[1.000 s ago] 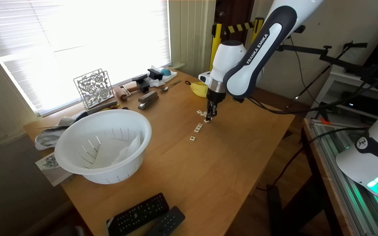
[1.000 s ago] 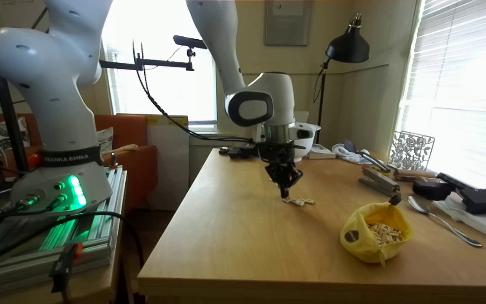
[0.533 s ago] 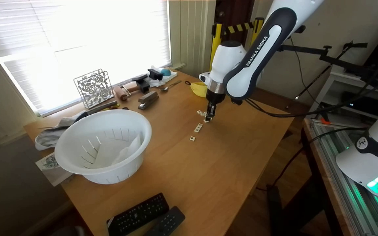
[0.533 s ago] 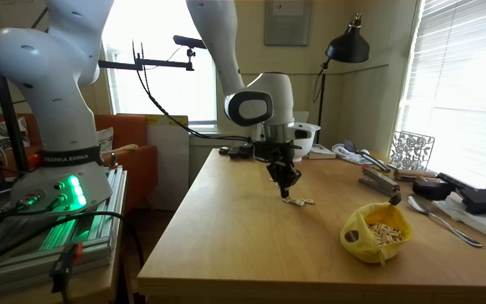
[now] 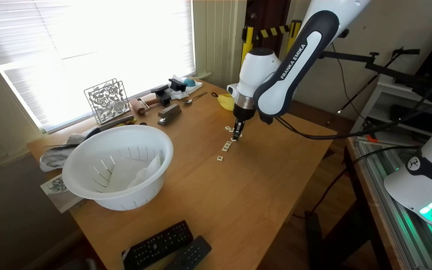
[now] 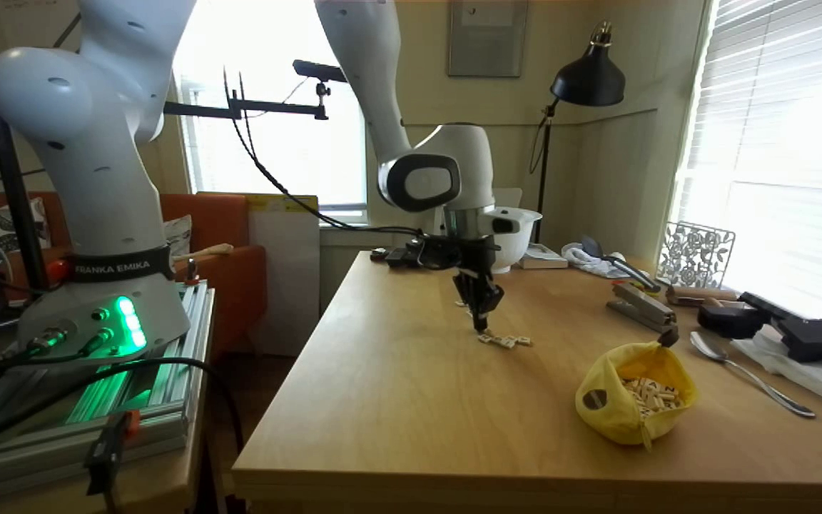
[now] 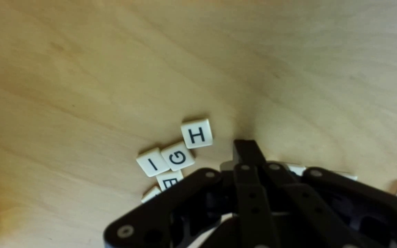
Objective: Create the word 'Ease' with the tiles.
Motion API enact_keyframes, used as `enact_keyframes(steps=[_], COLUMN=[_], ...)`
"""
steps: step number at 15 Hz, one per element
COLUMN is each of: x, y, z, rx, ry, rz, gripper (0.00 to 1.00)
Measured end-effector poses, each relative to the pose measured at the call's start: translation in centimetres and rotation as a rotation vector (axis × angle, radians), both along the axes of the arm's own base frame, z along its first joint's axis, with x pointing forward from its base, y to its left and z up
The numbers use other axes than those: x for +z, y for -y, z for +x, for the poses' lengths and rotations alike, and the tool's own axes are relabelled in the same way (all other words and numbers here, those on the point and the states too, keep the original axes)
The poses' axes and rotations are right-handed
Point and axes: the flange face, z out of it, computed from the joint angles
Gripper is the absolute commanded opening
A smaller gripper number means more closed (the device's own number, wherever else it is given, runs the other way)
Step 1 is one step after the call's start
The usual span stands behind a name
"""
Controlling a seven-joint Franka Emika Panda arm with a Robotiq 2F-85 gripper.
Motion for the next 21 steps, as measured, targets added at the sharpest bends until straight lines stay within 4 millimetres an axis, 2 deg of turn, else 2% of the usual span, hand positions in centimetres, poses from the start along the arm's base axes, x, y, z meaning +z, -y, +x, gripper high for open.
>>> enact_keyframes(steps=[21], x=[0.0], y=[-1.6], z=[1.2], rx=[-0.274], ry=[0.018], rz=[0.017], gripper=[0.0])
